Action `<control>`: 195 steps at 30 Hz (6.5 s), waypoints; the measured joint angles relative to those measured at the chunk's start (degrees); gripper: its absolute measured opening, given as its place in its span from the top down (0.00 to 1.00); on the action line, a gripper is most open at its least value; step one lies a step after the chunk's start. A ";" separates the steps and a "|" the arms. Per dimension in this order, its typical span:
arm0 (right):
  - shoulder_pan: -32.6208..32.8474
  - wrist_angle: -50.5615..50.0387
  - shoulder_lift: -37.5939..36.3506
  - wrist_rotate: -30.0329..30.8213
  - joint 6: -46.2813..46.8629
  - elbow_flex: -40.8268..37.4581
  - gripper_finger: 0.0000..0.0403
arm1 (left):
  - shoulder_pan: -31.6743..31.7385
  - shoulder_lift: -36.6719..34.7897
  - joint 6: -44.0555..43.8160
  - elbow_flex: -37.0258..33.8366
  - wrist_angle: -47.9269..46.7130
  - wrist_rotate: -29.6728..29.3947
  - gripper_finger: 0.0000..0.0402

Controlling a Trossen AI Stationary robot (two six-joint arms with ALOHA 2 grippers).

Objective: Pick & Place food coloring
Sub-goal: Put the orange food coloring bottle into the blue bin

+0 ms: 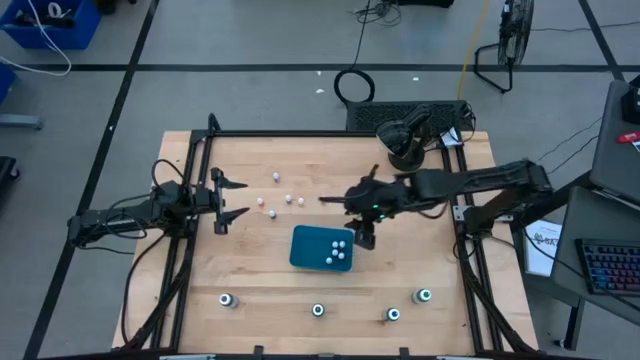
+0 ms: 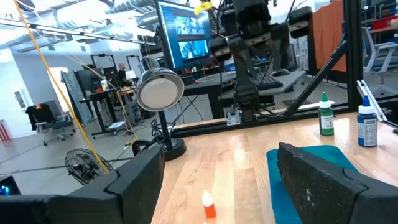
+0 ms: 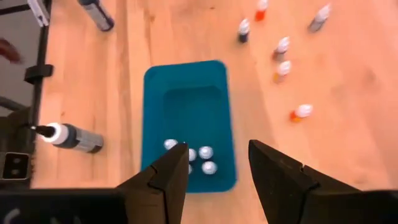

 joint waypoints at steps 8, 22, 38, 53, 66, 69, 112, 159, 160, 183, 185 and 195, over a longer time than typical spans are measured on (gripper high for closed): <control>0.95 14.16 -8.04 3.95 -10.49 -13.25 0.62 | -0.01 -0.02 0.00 0.00 0.07 0.00 0.24; -1.01 77.61 -12.29 6.42 -13.73 -40.18 0.62 | 0.00 -0.02 0.00 0.00 0.02 0.02 0.24; -9.30 103.20 -7.58 11.60 -27.40 -41.48 0.61 | -0.01 -0.02 0.00 0.01 0.01 0.00 0.24; -20.93 5.59 19.43 2.31 -20.12 9.04 0.61 | -0.02 -0.02 0.00 0.00 0.02 0.00 0.24; -20.22 6.11 30.31 -5.37 -21.20 9.13 0.45 | -0.02 -0.02 0.00 0.01 0.00 0.00 0.24; -19.84 6.19 31.99 -5.37 -21.19 9.13 0.40 | 0.00 -0.02 0.00 0.00 0.00 0.00 0.24; -19.37 8.99 38.40 -6.36 -23.09 9.07 0.88 | -0.01 -0.02 0.00 0.00 0.00 0.01 0.24; 0.95 -0.49 36.67 -3.67 -20.97 16.43 0.88 | 0.00 0.00 0.00 0.02 0.02 0.02 0.24; 0.95 -0.39 37.25 -3.65 -21.23 16.43 0.88 | 0.00 0.00 0.00 0.02 0.02 0.02 0.24; 0.10 2.49 39.90 -4.45 -19.88 14.66 0.80 | 0.00 0.00 0.00 0.02 0.00 0.02 0.24; 0.10 2.92 39.88 -5.63 -19.85 14.28 0.77 | -0.01 0.00 0.00 0.02 0.00 0.02 0.24; 0.12 3.48 39.80 -5.10 -19.85 13.80 0.76 | -0.02 0.00 0.00 0.00 0.00 0.02 0.24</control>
